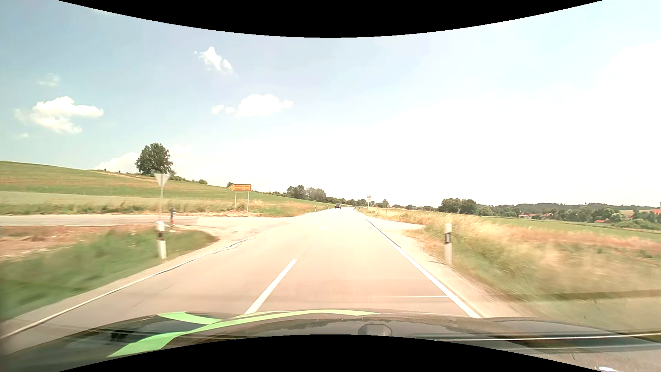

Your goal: Follow the waypoints while adhering to traffic rules and regulations

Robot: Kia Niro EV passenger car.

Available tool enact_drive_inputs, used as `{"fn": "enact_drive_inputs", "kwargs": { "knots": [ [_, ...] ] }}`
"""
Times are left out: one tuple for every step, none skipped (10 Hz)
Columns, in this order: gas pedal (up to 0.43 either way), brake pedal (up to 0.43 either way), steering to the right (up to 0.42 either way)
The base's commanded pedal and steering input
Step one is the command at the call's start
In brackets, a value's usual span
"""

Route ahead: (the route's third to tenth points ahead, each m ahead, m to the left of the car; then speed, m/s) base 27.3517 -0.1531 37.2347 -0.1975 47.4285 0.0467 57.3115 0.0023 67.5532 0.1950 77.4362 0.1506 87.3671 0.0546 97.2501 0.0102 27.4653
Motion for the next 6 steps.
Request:
{"fn": "enact_drive_inputs", "kwargs": {
  "knots": [
    [0.268, 0.000, -0.005],
    [0.248, 0.000, -0.005],
    [0.248, 0.000, -0.005],
    [0.248, 0.000, -0.004],
    [0.280, 0.000, -0.005],
    [0.299, 0.000, -0.006]
  ]
}}
